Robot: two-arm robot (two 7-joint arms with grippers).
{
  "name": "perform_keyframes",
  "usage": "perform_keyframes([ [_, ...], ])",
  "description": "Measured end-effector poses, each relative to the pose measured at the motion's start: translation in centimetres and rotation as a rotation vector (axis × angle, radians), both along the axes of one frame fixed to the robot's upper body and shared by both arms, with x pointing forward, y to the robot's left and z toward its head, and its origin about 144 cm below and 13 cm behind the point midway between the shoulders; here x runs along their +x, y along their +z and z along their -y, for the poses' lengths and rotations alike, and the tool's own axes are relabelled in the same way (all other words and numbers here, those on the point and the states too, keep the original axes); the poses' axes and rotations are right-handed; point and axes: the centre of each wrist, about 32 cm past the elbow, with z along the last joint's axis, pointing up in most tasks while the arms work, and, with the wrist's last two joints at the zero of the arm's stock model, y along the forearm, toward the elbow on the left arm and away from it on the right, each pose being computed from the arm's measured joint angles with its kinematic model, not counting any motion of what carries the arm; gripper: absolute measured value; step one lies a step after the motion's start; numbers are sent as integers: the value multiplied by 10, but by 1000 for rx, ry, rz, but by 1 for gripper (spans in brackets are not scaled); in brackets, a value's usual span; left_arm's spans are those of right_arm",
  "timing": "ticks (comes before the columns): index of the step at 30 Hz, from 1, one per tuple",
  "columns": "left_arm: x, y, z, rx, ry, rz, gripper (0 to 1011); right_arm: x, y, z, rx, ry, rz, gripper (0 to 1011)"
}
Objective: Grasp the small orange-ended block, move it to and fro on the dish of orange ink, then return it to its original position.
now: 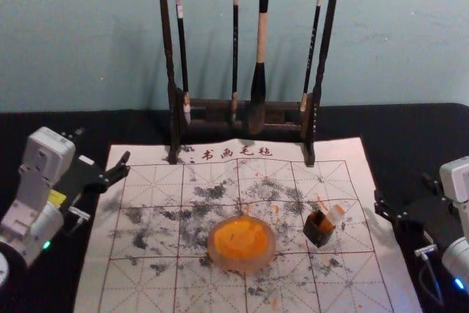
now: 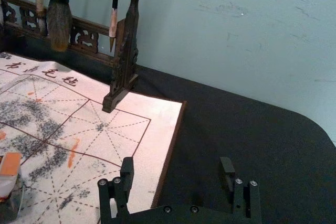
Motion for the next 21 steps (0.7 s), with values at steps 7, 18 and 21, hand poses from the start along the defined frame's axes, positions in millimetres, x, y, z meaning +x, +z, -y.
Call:
perform_keyframes([
  [7,0,0,0,0,0,0,1001,0,1,0,-3,4,2,1002],
  [18,0,0,0,0,0,0,1001,0,3,0,-4,8,4,1002],
  [21,0,0,0,0,0,0,1001,0,3,1,-4,9,4,1002],
])
